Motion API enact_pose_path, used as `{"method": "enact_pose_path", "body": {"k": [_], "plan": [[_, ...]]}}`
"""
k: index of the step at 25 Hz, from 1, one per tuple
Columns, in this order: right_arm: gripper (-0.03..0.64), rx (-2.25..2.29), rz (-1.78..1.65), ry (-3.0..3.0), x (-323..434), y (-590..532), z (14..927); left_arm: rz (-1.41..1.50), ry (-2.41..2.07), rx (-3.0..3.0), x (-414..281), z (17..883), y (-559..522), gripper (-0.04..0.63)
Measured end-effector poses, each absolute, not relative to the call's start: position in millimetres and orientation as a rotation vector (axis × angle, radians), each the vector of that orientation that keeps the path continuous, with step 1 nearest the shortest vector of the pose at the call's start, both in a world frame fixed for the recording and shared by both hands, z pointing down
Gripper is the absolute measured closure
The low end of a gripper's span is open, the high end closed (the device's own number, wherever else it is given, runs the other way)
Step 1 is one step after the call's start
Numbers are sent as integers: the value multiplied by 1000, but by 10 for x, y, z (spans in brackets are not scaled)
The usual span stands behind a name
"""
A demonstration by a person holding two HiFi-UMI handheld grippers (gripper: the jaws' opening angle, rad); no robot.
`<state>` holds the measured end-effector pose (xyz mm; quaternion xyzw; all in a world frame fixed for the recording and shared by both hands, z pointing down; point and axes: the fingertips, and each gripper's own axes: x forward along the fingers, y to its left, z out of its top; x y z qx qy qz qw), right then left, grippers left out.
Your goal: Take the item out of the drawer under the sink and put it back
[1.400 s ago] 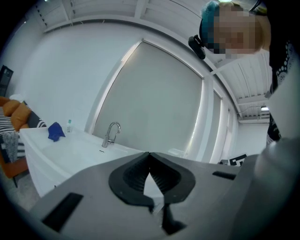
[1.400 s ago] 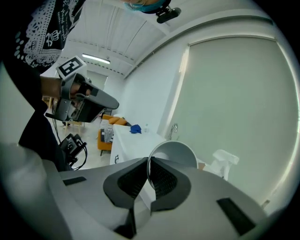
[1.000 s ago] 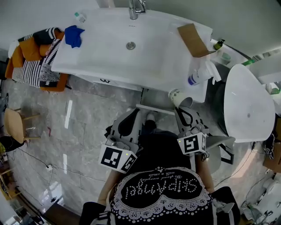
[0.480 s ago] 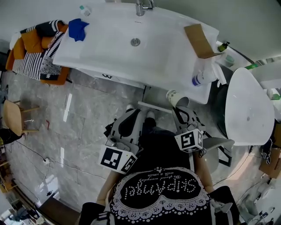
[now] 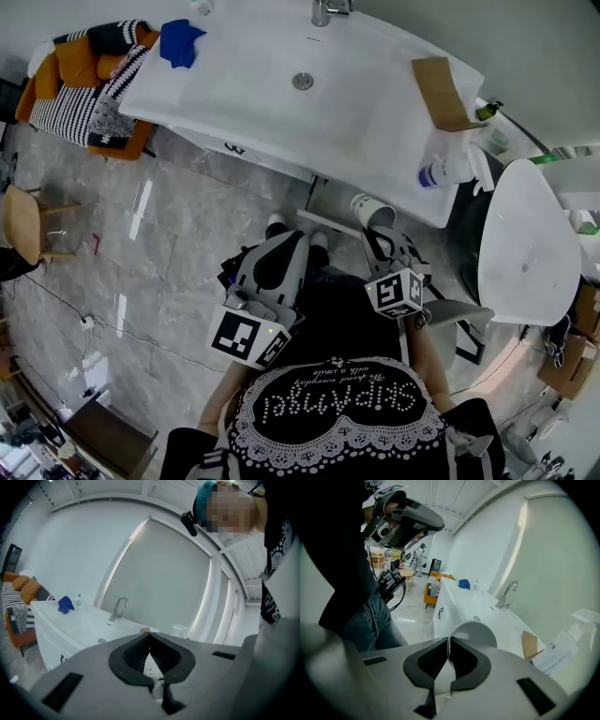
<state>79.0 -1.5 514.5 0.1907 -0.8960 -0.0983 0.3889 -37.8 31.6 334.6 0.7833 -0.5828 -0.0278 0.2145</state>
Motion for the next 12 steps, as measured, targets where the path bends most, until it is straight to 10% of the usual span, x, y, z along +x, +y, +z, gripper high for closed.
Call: {"method": "enact_pose_path", "body": {"k": [12], "plan": [[591,363,-193,-2235,764,25,5711,-29,-1598,2127,-339,3461,334,591]]}}
